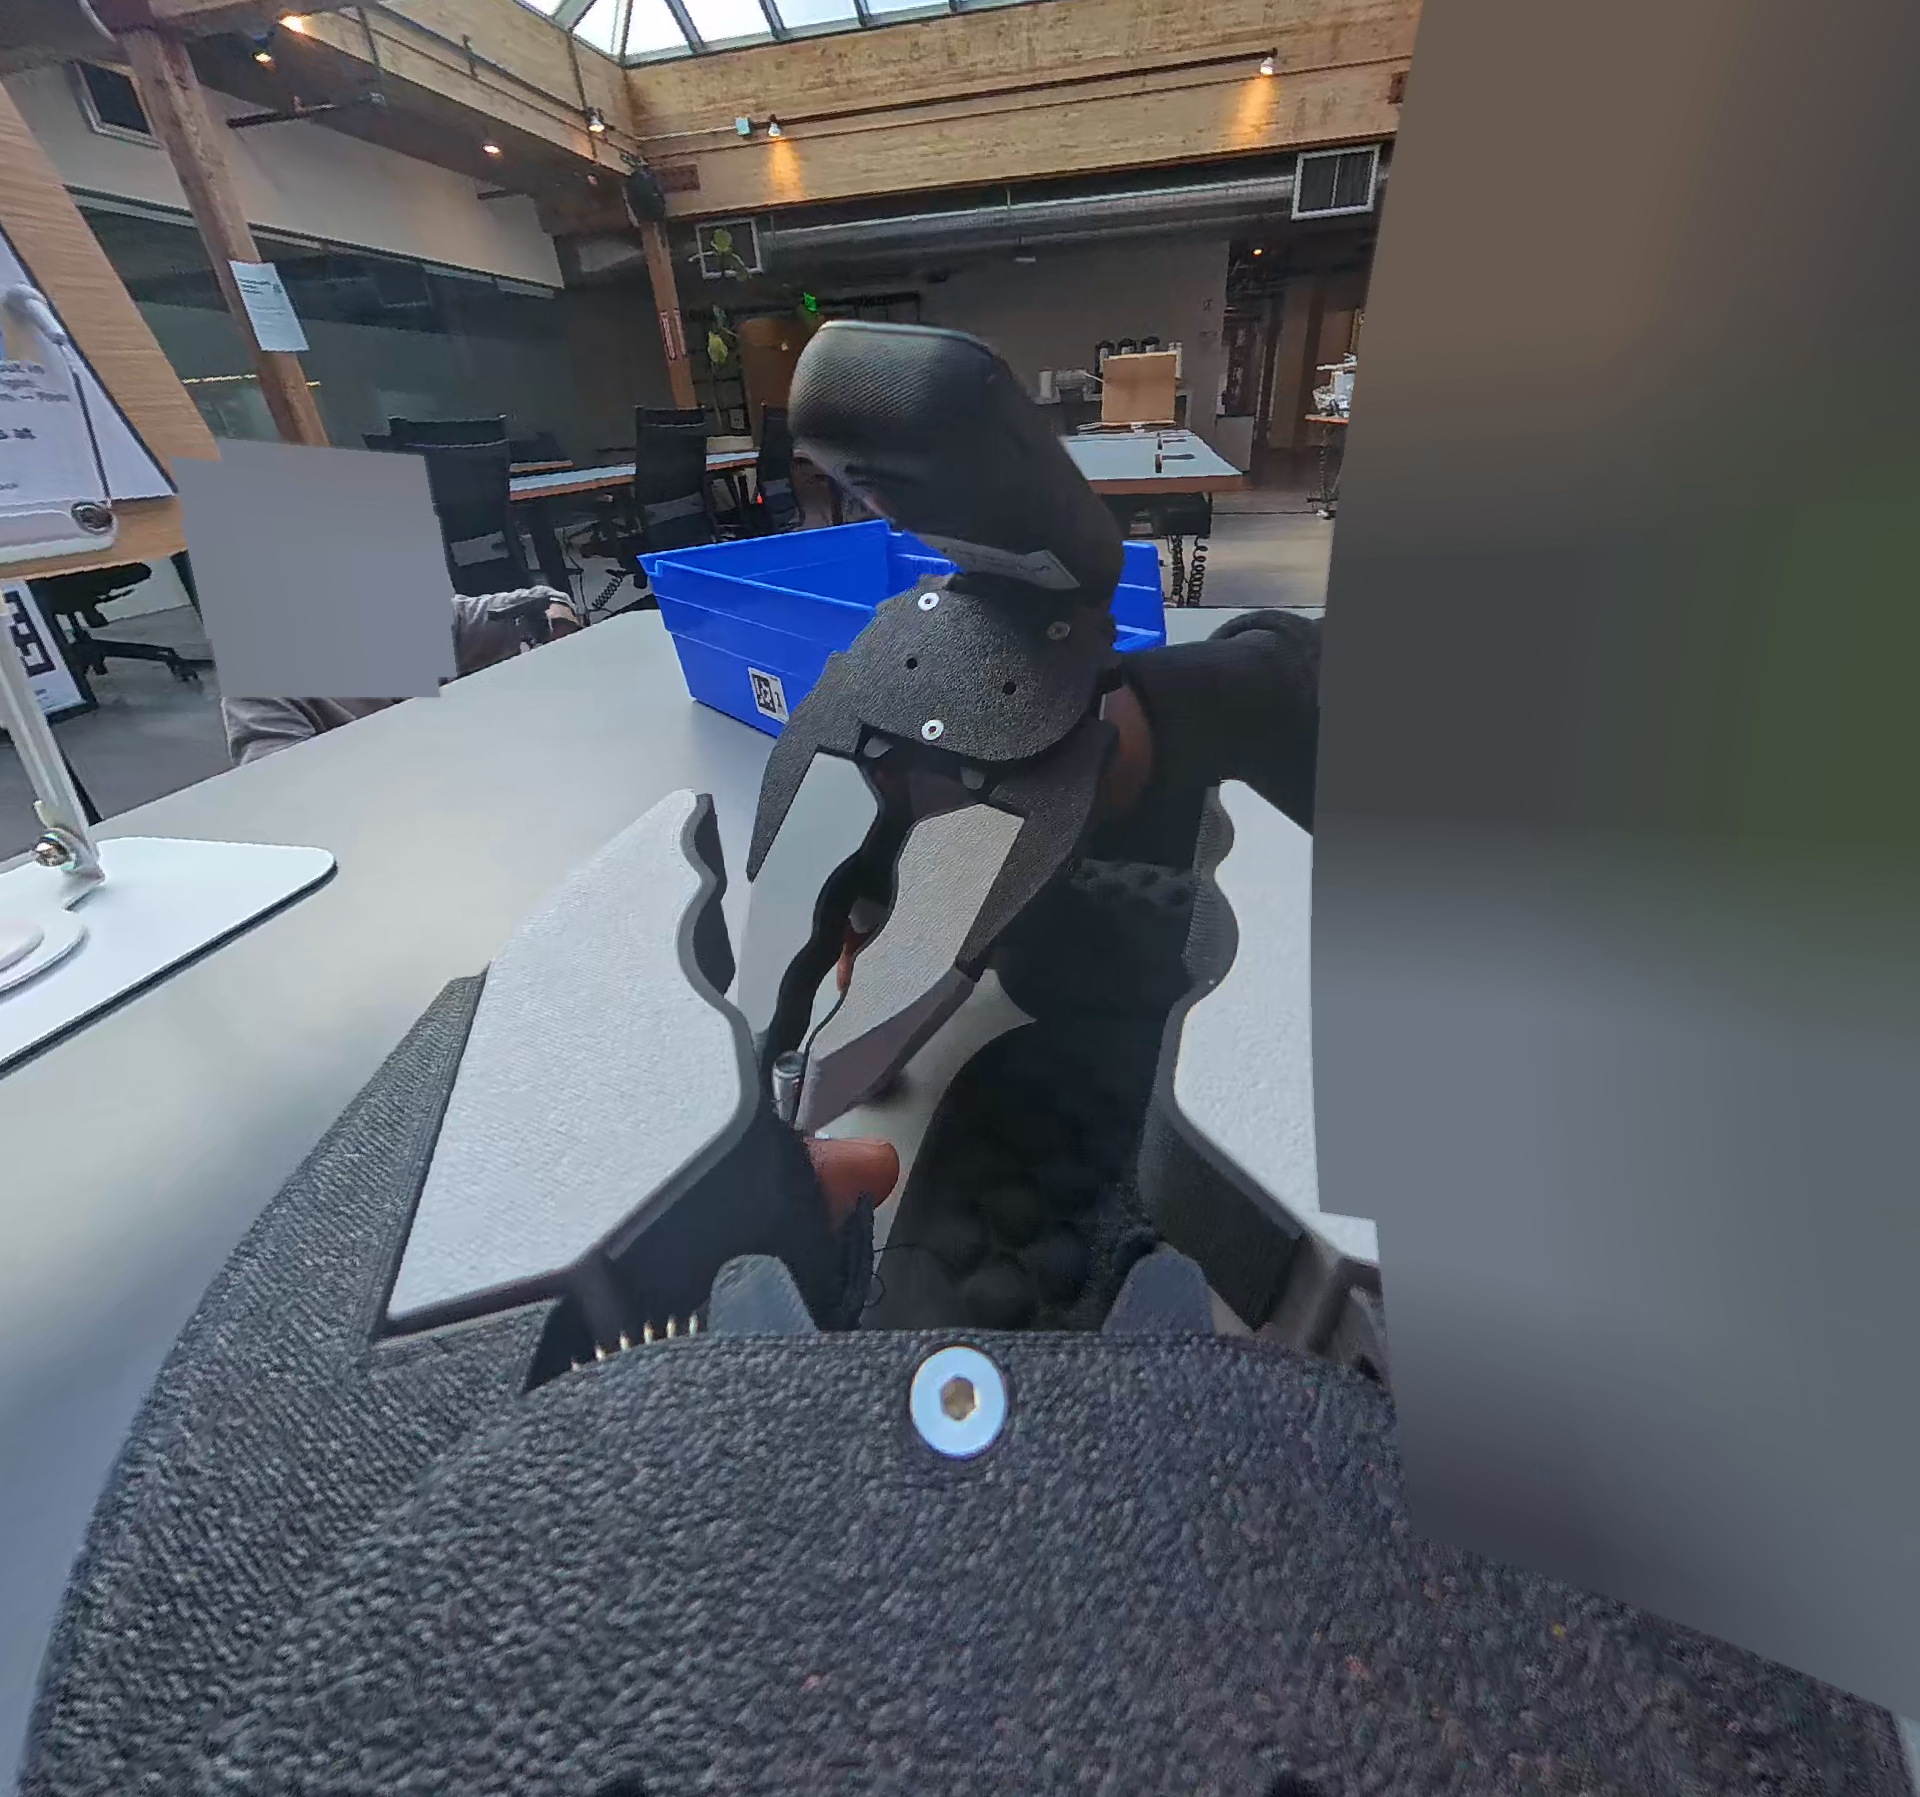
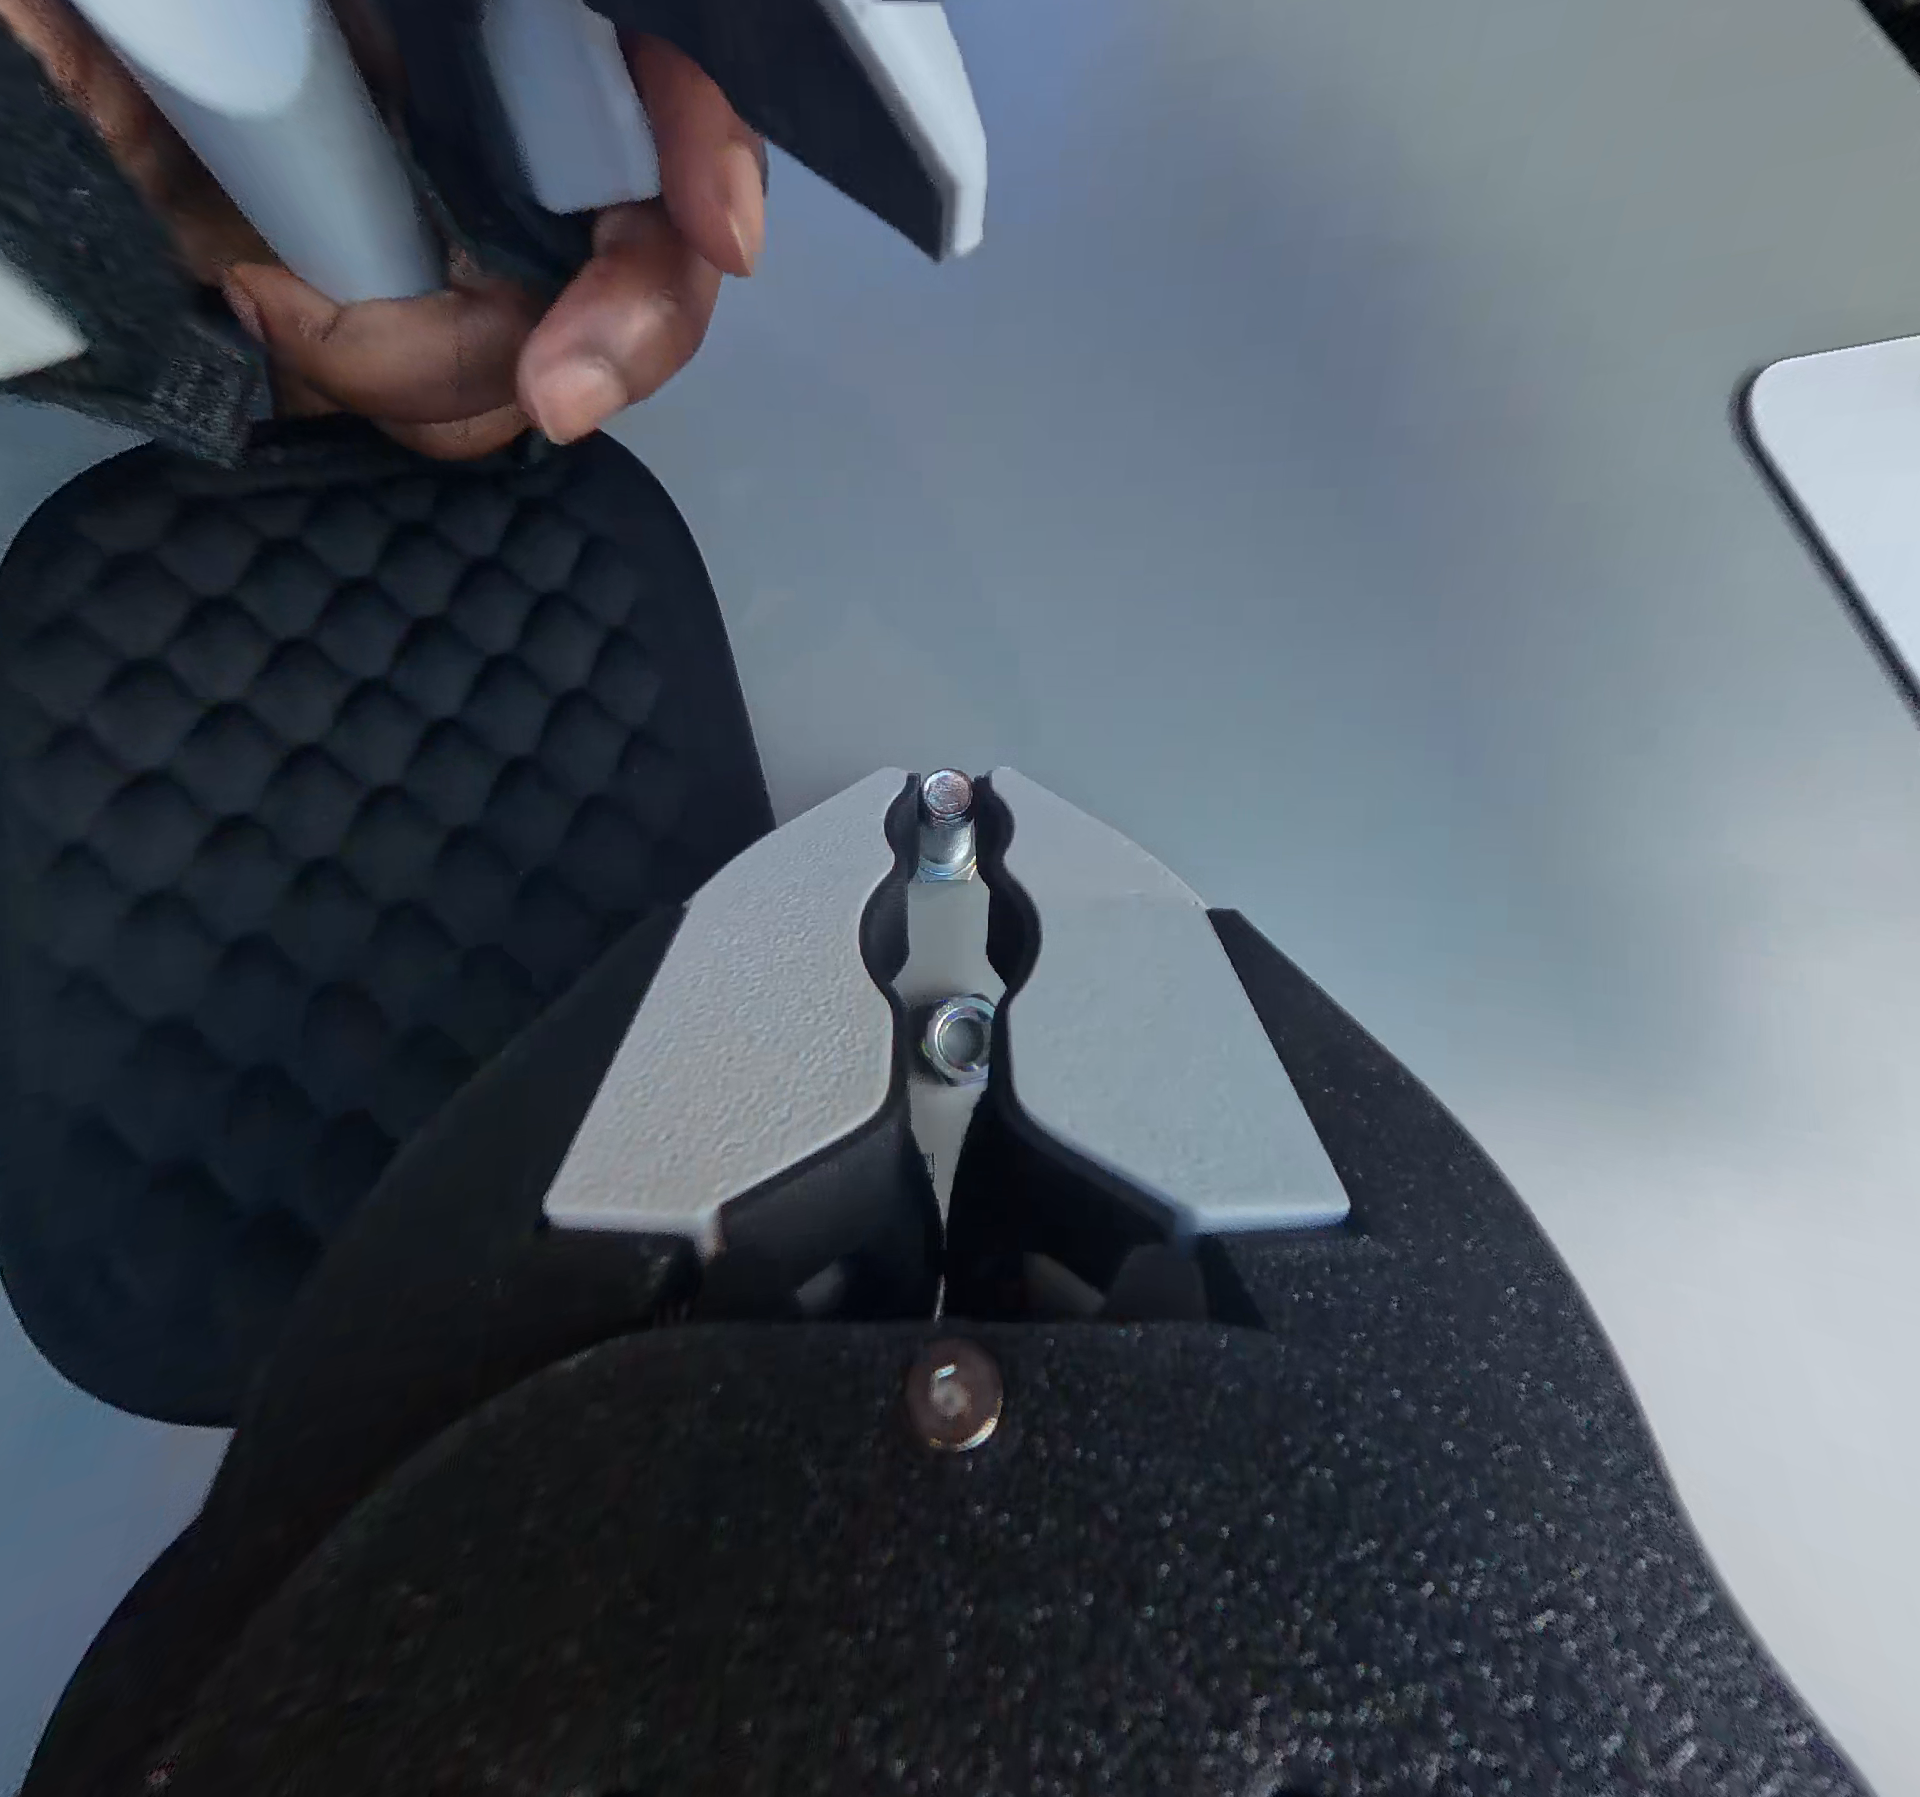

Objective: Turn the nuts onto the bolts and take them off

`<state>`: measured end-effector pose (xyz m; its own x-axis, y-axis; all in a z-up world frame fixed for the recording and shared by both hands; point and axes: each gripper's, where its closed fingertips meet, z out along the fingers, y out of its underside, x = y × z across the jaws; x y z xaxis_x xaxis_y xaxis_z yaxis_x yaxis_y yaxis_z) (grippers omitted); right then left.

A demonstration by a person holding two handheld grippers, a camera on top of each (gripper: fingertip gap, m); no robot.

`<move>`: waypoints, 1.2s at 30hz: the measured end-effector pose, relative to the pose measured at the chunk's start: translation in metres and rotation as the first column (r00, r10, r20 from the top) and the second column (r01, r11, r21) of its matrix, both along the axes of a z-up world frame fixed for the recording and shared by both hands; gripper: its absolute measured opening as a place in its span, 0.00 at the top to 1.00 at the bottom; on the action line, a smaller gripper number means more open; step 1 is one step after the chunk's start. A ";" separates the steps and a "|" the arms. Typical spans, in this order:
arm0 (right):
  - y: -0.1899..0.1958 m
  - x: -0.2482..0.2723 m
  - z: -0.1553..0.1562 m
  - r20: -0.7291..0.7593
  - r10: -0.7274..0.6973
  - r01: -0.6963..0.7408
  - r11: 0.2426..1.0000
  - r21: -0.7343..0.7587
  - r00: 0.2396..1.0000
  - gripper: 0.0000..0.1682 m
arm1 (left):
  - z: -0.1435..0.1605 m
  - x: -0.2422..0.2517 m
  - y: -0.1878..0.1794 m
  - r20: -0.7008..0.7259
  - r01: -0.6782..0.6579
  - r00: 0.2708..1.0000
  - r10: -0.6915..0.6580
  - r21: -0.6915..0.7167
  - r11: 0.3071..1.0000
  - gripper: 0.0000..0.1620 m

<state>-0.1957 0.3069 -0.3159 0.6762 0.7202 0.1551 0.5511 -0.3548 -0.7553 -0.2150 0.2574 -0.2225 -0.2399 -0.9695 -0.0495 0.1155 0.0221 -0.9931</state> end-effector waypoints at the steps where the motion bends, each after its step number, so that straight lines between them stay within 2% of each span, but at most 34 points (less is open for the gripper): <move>1: -0.001 0.001 0.008 -0.002 0.001 -0.001 1.000 0.020 1.000 0.95 | 0.000 0.001 0.002 -0.003 -0.016 1.000 0.016 -0.006 1.000 0.47; 8: -0.024 -0.012 0.103 -0.153 0.066 -0.054 0.995 0.079 0.986 0.95 | -0.006 0.009 0.012 -0.061 -0.130 0.990 0.130 0.008 0.991 0.54; 10: -0.030 -0.023 0.116 -0.185 0.091 -0.079 0.994 0.071 0.979 0.95 | -0.008 0.010 0.012 -0.069 -0.147 0.986 0.149 0.028 0.989 0.62; 22: -0.032 -0.048 0.111 -0.172 0.142 -0.137 0.990 0.043 0.975 0.95 | -0.014 0.013 0.013 -0.118 -0.178 0.976 0.183 0.052 0.983 0.82; 36: -0.036 -0.046 0.105 -0.127 0.173 -0.175 0.985 -0.007 0.977 0.95 | -0.017 0.013 0.007 -0.134 -0.154 0.977 0.165 0.089 0.984 0.89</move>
<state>-0.2412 0.2713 -0.2113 0.5538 0.8303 0.0629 0.5066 -0.2760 -0.8168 -0.2017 0.2647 -0.2399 -0.0921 -0.9904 -0.1032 -0.0356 0.1069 -0.9936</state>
